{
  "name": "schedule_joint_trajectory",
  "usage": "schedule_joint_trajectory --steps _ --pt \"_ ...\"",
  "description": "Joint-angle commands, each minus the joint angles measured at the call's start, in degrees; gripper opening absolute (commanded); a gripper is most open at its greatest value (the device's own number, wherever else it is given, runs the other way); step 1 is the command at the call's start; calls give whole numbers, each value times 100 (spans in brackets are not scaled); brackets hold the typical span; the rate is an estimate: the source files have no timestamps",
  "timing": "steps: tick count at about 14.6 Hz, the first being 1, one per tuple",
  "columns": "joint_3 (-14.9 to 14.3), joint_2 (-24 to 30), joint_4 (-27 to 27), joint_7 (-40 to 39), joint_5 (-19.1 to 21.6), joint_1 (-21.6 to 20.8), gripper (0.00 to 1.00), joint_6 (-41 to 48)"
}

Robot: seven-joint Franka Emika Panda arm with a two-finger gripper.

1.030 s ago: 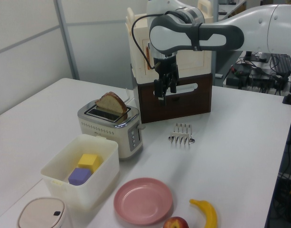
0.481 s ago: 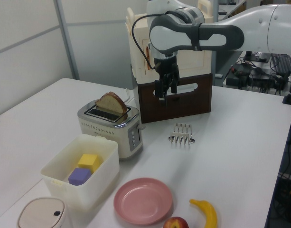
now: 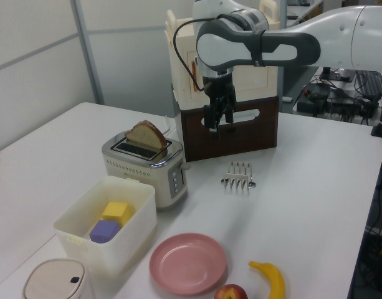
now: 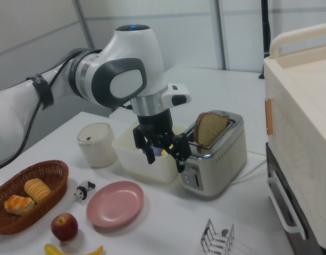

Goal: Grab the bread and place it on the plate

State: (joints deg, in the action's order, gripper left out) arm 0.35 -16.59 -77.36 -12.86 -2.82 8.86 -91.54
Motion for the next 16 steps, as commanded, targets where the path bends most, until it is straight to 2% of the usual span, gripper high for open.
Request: schedule_joint_trajectory --steps 1,13,16 --pt "-44 183 -166 38 -25 -24 100 128" --pt "-44 148 -166 47 19 -33 100 49" --pt "-43 104 -157 300 124 -33 100 -231"
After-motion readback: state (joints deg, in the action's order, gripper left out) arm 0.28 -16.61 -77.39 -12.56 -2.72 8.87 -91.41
